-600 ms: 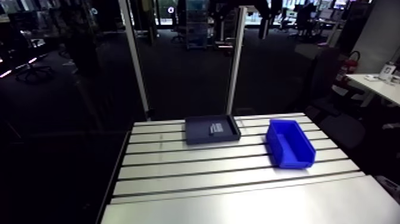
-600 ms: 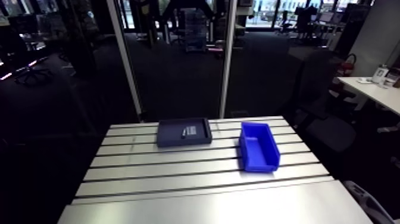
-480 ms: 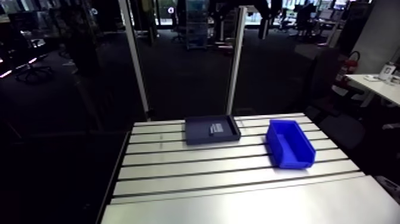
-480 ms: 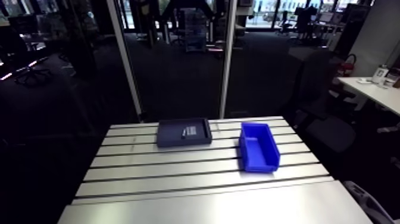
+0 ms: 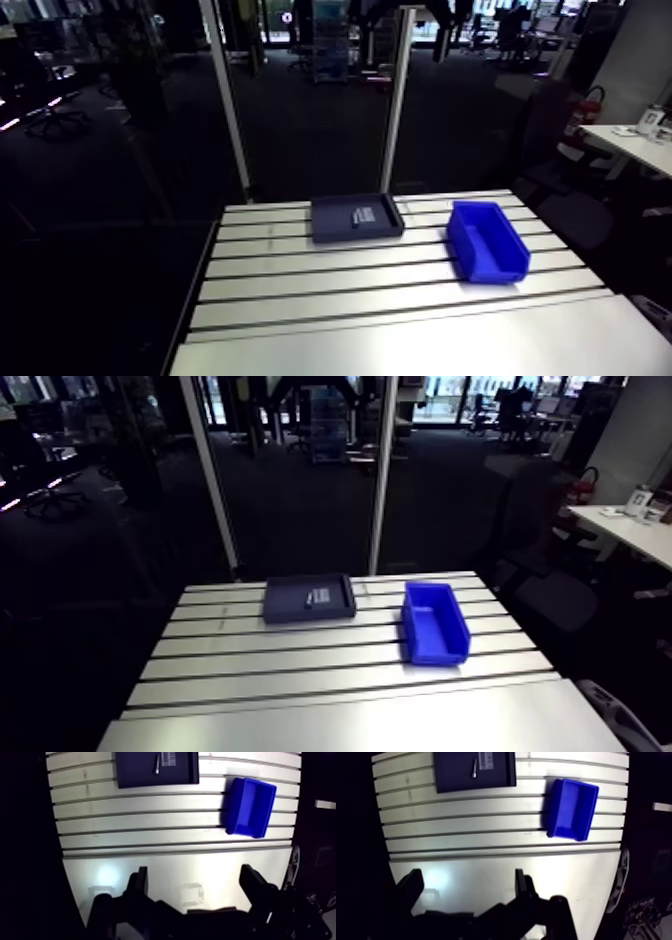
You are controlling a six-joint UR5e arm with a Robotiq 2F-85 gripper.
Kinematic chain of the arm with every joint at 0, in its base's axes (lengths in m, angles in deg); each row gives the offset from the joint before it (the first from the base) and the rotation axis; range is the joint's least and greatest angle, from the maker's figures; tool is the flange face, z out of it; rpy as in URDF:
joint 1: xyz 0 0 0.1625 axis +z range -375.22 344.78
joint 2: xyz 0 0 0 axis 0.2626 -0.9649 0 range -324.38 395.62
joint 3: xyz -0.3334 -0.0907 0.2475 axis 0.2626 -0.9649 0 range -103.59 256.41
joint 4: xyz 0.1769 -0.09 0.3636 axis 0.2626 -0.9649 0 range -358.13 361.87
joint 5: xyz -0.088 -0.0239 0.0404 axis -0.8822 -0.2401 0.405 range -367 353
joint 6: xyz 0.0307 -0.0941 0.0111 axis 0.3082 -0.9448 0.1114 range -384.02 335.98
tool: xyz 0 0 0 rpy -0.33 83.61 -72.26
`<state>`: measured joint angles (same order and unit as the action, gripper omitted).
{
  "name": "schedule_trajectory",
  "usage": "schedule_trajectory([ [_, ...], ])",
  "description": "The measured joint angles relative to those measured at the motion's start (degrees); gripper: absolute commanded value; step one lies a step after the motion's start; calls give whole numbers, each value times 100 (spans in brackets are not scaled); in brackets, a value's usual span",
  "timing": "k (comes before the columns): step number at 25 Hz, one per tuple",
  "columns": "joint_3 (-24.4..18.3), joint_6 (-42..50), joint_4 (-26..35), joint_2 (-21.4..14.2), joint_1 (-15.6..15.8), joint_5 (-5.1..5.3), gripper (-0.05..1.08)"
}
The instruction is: Pick up the M10 bolt from the tray and put it into the blue bin.
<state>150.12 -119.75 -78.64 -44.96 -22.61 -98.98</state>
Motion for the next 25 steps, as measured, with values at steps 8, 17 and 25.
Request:
schedule_trajectory([
  [8,-79,210,-52,247,22,-28,1],
  [17,-48,317,-655,685,44,-12,1],
  [25,-27,319,-897,1070,8,-31,1],
])
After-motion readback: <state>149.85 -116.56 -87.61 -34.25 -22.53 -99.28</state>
